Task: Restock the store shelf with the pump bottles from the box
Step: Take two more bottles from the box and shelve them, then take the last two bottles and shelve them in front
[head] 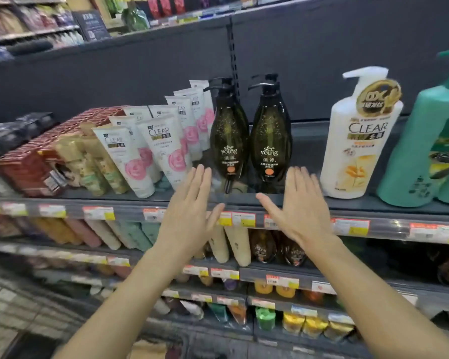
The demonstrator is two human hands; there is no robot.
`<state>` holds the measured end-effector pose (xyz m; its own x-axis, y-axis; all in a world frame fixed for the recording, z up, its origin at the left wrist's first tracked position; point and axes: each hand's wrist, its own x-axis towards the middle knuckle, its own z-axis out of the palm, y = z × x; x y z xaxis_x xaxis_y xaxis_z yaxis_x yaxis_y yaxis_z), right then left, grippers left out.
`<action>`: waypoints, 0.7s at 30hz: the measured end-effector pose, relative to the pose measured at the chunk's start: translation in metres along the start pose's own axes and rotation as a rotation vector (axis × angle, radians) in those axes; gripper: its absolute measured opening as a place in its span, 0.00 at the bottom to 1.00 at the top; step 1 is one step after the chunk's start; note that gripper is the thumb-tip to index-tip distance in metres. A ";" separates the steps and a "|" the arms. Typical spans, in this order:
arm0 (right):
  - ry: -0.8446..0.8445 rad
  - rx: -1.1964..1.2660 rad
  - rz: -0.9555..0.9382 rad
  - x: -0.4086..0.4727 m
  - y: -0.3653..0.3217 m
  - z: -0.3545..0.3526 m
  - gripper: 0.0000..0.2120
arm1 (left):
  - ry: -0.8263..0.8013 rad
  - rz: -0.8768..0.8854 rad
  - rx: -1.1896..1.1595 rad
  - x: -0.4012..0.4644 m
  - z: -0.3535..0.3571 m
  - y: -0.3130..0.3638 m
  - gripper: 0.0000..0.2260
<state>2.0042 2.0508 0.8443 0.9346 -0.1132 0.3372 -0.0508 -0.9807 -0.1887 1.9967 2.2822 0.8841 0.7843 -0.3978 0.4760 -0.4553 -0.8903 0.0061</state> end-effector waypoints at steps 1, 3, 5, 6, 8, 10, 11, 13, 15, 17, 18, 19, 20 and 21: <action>0.049 0.028 -0.002 -0.008 -0.001 0.002 0.48 | -0.031 0.013 0.028 -0.019 -0.001 -0.004 0.30; 0.148 0.146 -0.005 -0.036 -0.010 0.003 0.43 | -0.114 0.011 0.086 -0.063 -0.002 -0.013 0.29; 0.181 0.273 -0.022 -0.068 -0.031 0.006 0.39 | -0.219 -0.038 0.150 -0.108 0.000 -0.022 0.29; 0.159 0.324 -0.049 -0.084 -0.047 0.010 0.39 | -0.274 -0.076 0.173 -0.130 0.002 -0.028 0.30; 0.063 0.368 -0.134 -0.113 -0.086 0.023 0.38 | -0.369 -0.154 0.211 -0.167 0.004 -0.039 0.30; -0.078 0.377 -0.231 -0.139 -0.127 0.043 0.39 | -0.443 -0.230 0.229 -0.199 0.006 -0.054 0.31; -0.143 0.368 -0.280 -0.150 -0.146 0.055 0.40 | -0.474 -0.274 0.224 -0.213 0.006 -0.062 0.31; -0.243 0.344 -0.372 -0.172 -0.184 0.075 0.41 | -0.531 -0.360 0.223 -0.240 0.001 -0.081 0.32; -0.329 0.341 -0.438 -0.193 -0.217 0.094 0.42 | -0.592 -0.451 0.228 -0.266 -0.006 -0.100 0.32; -0.407 0.341 -0.486 -0.214 -0.248 0.112 0.43 | -0.632 -0.522 0.234 -0.295 -0.012 -0.121 0.32; -0.436 0.334 -0.500 -0.224 -0.264 0.122 0.43 | -0.642 -0.547 0.232 -0.311 -0.014 -0.133 0.32; -0.452 0.318 -0.516 -0.235 -0.279 0.130 0.42 | -0.651 -0.568 0.227 -0.327 -0.016 -0.146 0.32; -0.473 0.299 -0.525 -0.245 -0.293 0.138 0.41 | -0.661 -0.584 0.223 -0.343 -0.017 -0.159 0.31; -0.509 0.277 -0.527 -0.256 -0.306 0.147 0.41 | -0.669 -0.594 0.219 -0.360 -0.016 -0.174 0.31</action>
<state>1.8318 2.4032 0.6799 0.8608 0.5090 -0.0057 0.4717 -0.8019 -0.3667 1.7870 2.5843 0.7256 0.9750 0.1540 -0.1604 0.1369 -0.9842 -0.1125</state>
